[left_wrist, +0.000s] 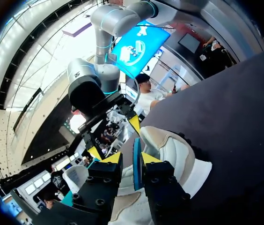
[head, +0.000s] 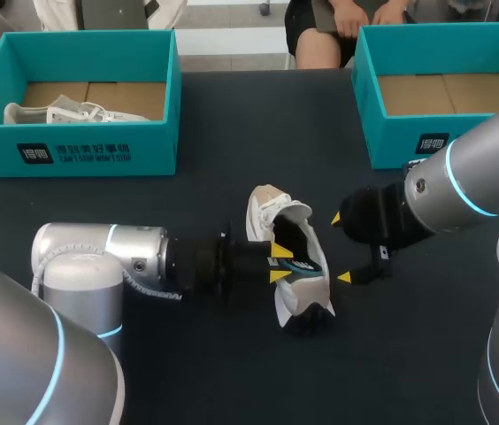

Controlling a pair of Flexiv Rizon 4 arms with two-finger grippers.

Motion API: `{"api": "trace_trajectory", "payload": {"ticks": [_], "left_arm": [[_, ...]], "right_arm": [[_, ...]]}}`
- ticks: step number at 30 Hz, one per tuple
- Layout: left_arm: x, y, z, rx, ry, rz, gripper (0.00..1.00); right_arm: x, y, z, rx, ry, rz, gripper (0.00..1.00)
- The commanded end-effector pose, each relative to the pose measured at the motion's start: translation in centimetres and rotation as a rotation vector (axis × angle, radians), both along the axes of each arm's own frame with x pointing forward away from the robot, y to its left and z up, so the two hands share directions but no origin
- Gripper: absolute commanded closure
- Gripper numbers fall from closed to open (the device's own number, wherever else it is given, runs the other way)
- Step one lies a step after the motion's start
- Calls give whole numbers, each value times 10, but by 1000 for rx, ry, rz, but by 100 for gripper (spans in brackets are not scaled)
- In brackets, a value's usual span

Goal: Take the shoe out of the shoebox, open the shoe tongue, remove and reinsert the insole, then place the shoe into the shoebox

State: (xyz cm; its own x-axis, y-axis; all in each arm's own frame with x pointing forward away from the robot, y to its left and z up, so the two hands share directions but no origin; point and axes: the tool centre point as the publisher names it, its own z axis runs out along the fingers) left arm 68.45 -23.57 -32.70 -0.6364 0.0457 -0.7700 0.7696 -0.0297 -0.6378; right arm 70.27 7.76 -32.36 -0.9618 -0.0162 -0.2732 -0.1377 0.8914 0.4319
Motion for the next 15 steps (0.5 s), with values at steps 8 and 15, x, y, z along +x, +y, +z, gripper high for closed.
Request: {"api": "trace_trajectory", "payload": {"ticks": [8, 15], "left_arm": [[-9, 10, 25, -33, -34, 9, 51], [-10, 16, 36, -39, -49, 10, 47]], "right_arm": [[-1, -1, 0, 1, -2, 0, 0], [-1, -1, 0, 1, -2, 0, 0]]}}
